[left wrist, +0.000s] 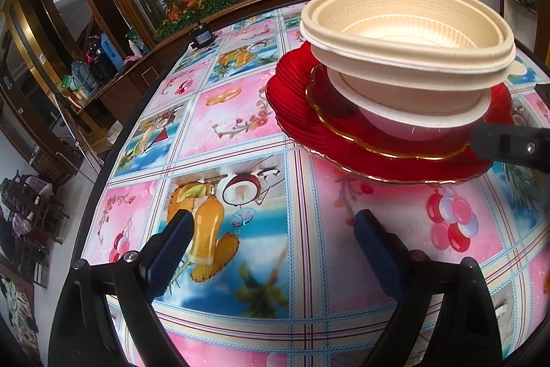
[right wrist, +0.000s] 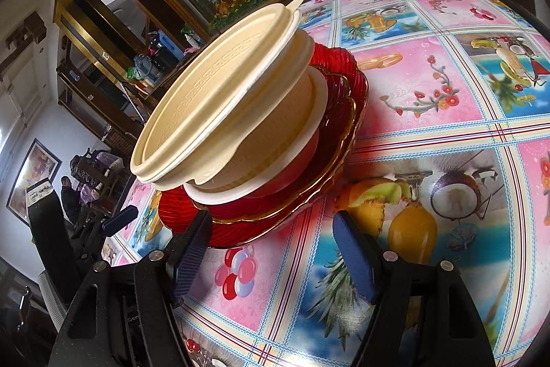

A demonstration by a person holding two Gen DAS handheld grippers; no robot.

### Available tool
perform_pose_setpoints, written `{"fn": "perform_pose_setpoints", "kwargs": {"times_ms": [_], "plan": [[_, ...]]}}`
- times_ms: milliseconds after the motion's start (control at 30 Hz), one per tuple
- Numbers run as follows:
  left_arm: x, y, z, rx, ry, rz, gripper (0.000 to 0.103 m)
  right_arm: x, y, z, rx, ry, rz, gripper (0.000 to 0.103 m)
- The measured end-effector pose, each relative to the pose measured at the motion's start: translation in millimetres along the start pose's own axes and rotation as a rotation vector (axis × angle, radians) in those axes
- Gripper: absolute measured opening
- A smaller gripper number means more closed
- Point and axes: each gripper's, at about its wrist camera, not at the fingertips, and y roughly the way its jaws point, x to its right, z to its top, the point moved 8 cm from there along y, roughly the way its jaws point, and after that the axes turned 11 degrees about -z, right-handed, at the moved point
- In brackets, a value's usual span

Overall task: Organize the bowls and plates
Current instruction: 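Open the right gripper and release the dish stack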

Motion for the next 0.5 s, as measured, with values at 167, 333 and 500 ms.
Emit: {"fn": "perform_pose_setpoints", "kwargs": {"times_ms": [167, 333, 500], "plan": [[-10.2, -11.5, 0.8, 0.062, -0.069, -0.048, 0.094, 0.2, 0.3, 0.1, 0.0, 0.0, 0.0, 0.077], [-3.4, -20.6, -6.9, 0.071, -0.194, -0.285, 0.094, 0.3, 1.0, 0.2, -0.001, -0.001, 0.002, 0.077], [8.6, -37.7, -11.7, 0.065, -0.235, -0.384, 0.094, 2.2, -1.9, -0.7, 0.001, -0.008, -0.009, 0.079]]}}
